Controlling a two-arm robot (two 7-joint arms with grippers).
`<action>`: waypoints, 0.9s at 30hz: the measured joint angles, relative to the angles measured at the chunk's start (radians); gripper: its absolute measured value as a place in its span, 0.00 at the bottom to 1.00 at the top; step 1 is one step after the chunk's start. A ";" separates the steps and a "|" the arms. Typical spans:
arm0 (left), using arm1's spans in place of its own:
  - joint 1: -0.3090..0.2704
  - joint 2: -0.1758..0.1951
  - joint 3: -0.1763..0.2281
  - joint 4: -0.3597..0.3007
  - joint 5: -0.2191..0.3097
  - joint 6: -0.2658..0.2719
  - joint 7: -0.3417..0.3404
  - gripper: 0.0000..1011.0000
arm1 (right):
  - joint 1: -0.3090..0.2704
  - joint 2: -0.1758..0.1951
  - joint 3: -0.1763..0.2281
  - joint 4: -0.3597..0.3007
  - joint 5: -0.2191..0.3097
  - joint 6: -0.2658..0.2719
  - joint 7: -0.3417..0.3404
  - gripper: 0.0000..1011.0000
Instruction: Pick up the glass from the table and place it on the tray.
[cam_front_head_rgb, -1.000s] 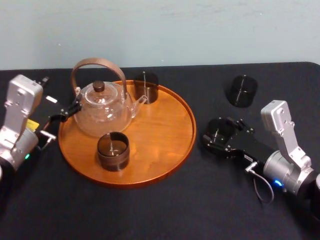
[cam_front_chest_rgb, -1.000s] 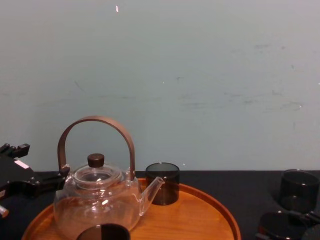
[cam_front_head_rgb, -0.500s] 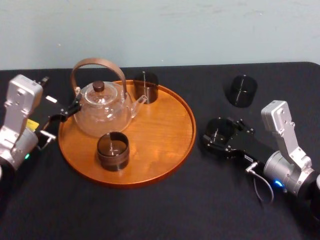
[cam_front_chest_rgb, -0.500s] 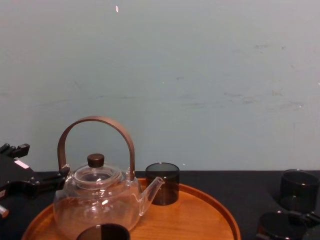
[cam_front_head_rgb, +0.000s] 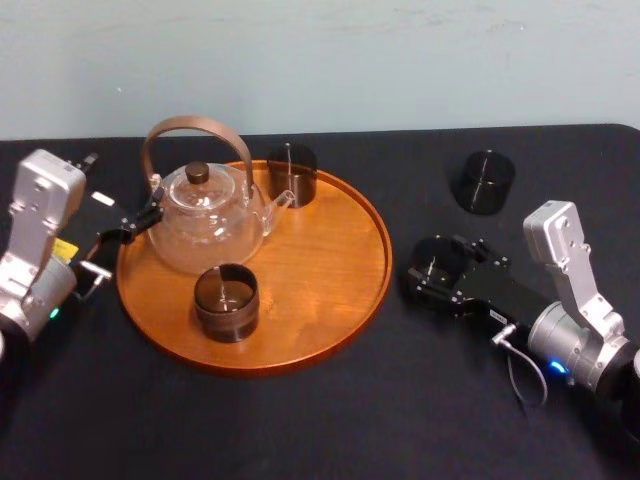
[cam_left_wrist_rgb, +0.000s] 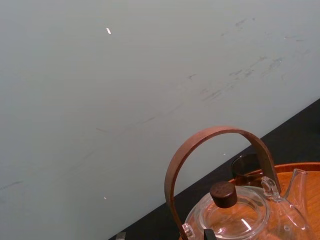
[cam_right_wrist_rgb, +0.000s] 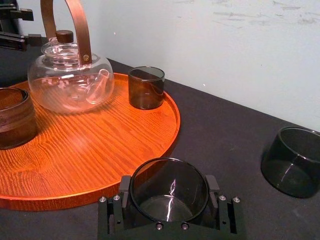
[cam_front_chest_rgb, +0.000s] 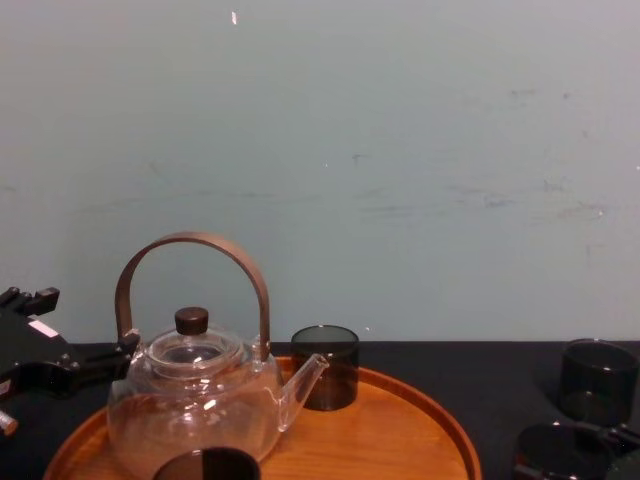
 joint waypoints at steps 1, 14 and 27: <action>0.000 0.000 0.000 0.000 0.000 0.000 0.000 1.00 | 0.000 0.000 0.000 0.000 0.000 0.000 0.000 0.90; 0.000 0.000 0.000 0.000 0.000 0.000 0.000 1.00 | -0.001 -0.001 0.000 0.001 0.007 -0.002 0.010 0.90; 0.000 0.000 0.000 0.000 0.000 0.000 0.000 1.00 | -0.002 0.013 -0.012 -0.085 -0.015 0.005 0.009 0.90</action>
